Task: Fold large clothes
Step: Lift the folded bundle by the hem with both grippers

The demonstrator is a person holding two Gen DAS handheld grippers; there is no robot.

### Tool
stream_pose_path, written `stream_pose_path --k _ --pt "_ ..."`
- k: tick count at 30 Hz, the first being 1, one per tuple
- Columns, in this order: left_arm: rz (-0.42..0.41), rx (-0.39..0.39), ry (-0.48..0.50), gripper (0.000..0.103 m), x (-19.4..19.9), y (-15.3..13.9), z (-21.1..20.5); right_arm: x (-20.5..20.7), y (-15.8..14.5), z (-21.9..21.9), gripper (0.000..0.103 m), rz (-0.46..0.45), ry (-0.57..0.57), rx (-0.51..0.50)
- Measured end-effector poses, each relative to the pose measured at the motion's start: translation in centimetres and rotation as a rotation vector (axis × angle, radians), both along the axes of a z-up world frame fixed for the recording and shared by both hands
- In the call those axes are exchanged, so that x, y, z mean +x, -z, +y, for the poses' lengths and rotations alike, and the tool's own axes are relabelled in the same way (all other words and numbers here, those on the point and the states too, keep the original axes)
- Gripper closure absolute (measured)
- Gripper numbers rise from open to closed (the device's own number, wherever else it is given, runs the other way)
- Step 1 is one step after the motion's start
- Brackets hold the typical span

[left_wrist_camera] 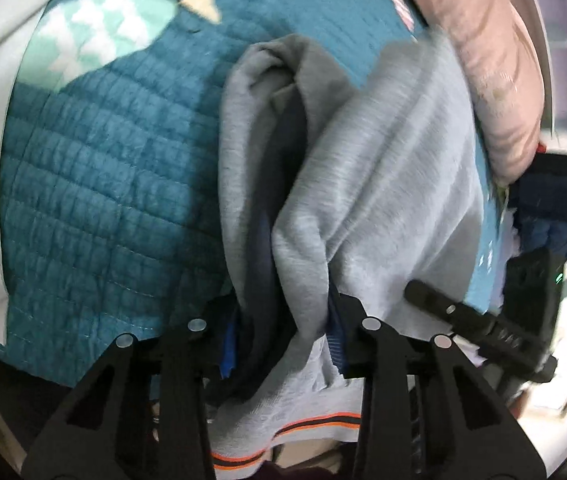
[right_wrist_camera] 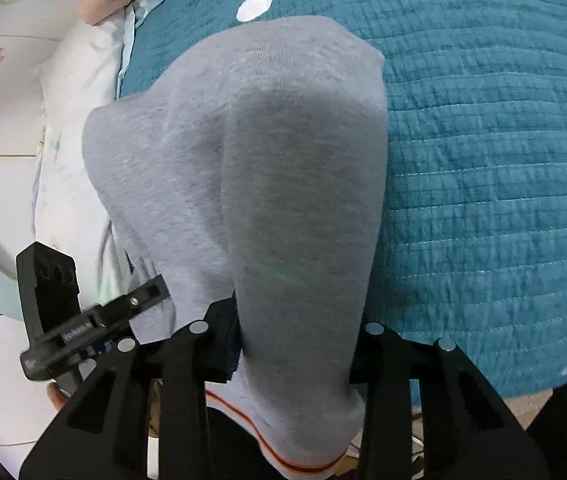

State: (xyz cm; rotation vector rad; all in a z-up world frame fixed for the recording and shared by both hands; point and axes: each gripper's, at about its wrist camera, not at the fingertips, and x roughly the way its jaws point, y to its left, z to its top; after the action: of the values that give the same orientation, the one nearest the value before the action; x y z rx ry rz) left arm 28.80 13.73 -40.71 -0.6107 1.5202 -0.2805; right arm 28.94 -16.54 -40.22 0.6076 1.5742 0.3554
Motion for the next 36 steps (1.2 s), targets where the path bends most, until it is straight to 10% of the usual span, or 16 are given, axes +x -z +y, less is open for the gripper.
stream_pose_path --k 16,36 --pt "-0.043 0.039 0.144 0.071 -0.2 -4.4 -9.9 -0.7 -3.3 -4.6 0.072 -0.079 0.059 -0.028" --pt "-0.137 0.086 0.430 0.071 -1.6 -9.5 -32.0 -6.6 -7.6 -24.8 0.072 -0.185 0.279 -0.051"
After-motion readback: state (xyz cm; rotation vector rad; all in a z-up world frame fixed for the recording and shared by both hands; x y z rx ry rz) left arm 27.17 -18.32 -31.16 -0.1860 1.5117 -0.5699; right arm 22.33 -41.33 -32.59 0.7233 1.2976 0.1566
